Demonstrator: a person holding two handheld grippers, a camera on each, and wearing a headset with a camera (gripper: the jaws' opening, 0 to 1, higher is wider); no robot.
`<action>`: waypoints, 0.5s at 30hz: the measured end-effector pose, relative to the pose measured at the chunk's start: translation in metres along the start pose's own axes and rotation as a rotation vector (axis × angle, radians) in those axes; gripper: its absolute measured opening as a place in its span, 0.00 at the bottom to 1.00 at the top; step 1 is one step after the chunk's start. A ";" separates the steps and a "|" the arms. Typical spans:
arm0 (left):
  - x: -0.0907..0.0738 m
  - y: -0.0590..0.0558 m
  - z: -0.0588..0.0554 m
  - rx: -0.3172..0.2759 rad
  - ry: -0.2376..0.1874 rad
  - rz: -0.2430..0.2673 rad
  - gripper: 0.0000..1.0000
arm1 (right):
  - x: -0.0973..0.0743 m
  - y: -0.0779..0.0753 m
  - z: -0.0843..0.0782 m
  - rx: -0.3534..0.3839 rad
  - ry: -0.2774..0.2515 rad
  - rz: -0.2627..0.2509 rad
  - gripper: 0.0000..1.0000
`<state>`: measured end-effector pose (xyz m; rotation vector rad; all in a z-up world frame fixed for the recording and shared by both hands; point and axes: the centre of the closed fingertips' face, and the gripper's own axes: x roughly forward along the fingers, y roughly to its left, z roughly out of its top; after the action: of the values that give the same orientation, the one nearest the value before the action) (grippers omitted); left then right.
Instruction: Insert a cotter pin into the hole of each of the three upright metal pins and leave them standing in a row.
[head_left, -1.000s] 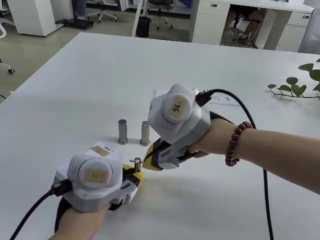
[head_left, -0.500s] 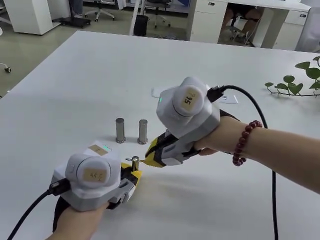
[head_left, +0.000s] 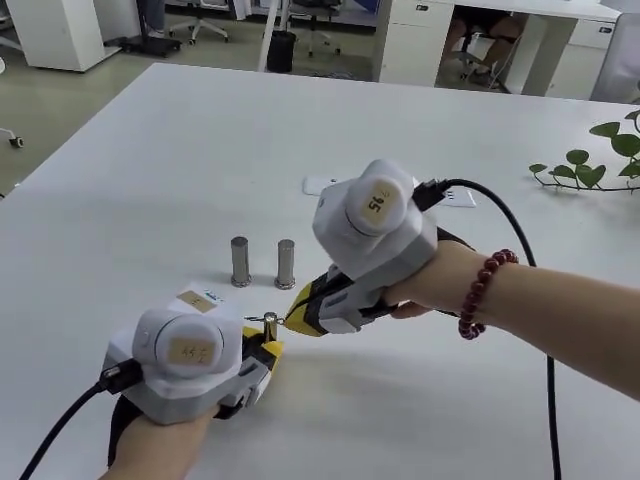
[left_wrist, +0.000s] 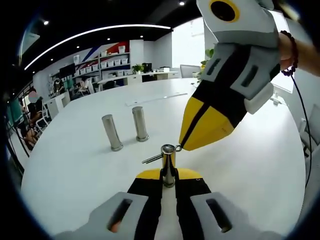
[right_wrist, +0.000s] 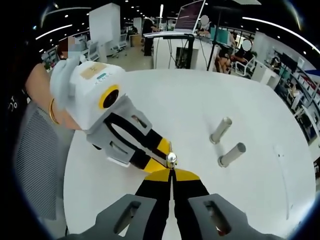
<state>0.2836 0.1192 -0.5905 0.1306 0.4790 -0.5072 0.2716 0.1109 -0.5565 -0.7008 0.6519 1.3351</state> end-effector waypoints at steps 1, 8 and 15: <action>0.000 0.000 0.000 0.000 0.000 0.000 0.06 | 0.000 0.000 0.000 -0.001 0.000 -0.002 0.00; 0.000 0.000 0.000 0.001 0.000 -0.001 0.06 | -0.001 -0.001 0.000 0.026 -0.020 -0.006 0.00; 0.000 0.000 0.000 -0.001 0.001 -0.001 0.06 | -0.011 -0.007 -0.007 0.139 -0.070 -0.046 0.11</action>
<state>0.2838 0.1191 -0.5906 0.1299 0.4806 -0.5081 0.2768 0.0979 -0.5522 -0.5510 0.6617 1.2536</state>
